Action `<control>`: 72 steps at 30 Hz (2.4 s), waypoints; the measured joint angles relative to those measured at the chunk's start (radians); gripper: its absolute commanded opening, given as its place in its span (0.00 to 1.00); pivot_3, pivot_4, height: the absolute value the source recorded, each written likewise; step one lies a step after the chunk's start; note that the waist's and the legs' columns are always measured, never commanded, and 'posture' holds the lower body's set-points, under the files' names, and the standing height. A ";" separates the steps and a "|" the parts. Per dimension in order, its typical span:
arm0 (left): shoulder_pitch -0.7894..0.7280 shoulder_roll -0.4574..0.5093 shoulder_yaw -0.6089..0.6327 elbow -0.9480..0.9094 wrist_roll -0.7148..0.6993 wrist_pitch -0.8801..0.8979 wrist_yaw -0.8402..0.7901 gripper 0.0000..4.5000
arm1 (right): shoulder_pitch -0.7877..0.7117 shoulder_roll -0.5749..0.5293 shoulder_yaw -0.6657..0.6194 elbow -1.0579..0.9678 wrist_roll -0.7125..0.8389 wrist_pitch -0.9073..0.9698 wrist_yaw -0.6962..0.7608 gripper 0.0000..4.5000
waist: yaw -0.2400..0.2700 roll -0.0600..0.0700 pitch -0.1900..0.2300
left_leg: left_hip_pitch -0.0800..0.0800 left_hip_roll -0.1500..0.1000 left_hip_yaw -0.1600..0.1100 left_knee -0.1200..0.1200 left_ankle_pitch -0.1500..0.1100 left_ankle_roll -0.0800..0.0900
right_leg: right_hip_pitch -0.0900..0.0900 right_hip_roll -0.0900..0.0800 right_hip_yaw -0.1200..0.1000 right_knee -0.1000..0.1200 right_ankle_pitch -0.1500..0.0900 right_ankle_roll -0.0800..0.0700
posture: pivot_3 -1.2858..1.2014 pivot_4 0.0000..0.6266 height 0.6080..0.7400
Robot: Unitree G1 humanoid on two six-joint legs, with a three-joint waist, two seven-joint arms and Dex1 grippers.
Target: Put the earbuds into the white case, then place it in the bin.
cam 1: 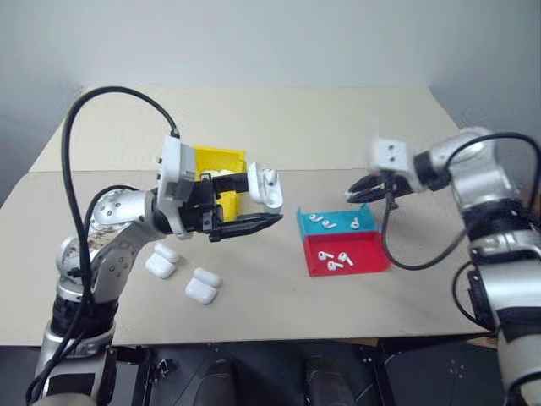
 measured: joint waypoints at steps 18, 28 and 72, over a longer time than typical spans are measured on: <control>-0.114 -0.113 -0.074 0.125 0.013 -0.001 -0.039 0.62 | 0.289 0.250 -0.498 -1.055 1.133 0.935 -0.824 0.14 | 0.003 0.000 0.000 | 0.001 0.000 -0.001 0.001 0.000 0.001 | 0.001 0.000 0.001 -0.001 0.000 0.000 | 0.52 0.24 1.00; -0.140 -0.130 -0.081 0.164 0.044 -0.002 -0.071 0.62 | 0.332 0.214 -0.335 -1.075 1.100 0.854 -0.919 0.14 | 0.003 0.000 0.000 | 0.000 0.000 -0.002 0.001 0.000 0.001 | 0.001 0.000 0.000 -0.001 0.000 0.000 | 0.52 0.24 1.00; -0.208 -0.216 -0.157 0.290 0.190 -0.068 -0.055 0.62 | -0.261 -0.117 0.131 -0.561 0.530 0.388 -0.218 0.00 | 0.002 0.000 0.000 | -0.001 -0.001 0.000 0.001 0.000 0.003 | -0.002 0.000 0.001 -0.003 0.000 0.000 | 0.52 0.24 1.00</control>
